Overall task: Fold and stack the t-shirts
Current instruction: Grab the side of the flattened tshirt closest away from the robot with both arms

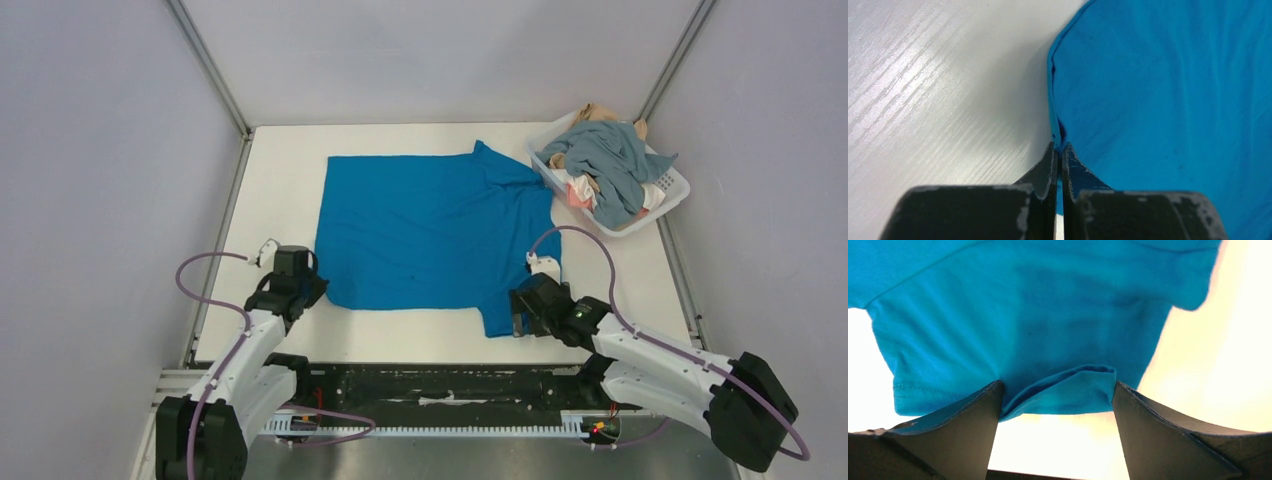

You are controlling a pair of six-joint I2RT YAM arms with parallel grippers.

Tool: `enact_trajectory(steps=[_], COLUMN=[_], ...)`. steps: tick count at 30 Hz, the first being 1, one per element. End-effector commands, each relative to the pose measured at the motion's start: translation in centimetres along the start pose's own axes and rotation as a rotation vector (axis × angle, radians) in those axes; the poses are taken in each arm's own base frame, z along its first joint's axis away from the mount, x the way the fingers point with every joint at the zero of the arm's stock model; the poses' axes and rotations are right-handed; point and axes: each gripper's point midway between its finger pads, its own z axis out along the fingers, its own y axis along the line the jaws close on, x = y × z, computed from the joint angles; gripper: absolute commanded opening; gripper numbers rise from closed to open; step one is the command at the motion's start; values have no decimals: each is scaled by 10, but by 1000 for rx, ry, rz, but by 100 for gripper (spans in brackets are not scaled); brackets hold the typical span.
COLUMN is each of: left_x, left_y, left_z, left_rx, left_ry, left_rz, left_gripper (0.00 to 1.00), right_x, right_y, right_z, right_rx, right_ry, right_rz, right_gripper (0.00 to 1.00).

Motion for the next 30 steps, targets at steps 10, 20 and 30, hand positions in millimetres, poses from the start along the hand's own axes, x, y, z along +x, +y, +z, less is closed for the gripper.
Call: enact_trajectory(steps=[10, 20, 30], left_x=[-12, -9, -3], left_y=[6, 3, 11], left_z=[-3, -5, -7], left_rx=[-41, -11, -25], left_ry=[-56, -46, -32], left_rz=[10, 4, -4], left_gripper=[2, 2, 2], right_x=[52, 26, 61], right_y=[-21, 15, -18], right_z=[-53, -51, -27], right_rx=[53, -163, 51], right_ry=[225, 149, 283], right_rz=[200, 81, 23], right_gripper=[79, 77, 70])
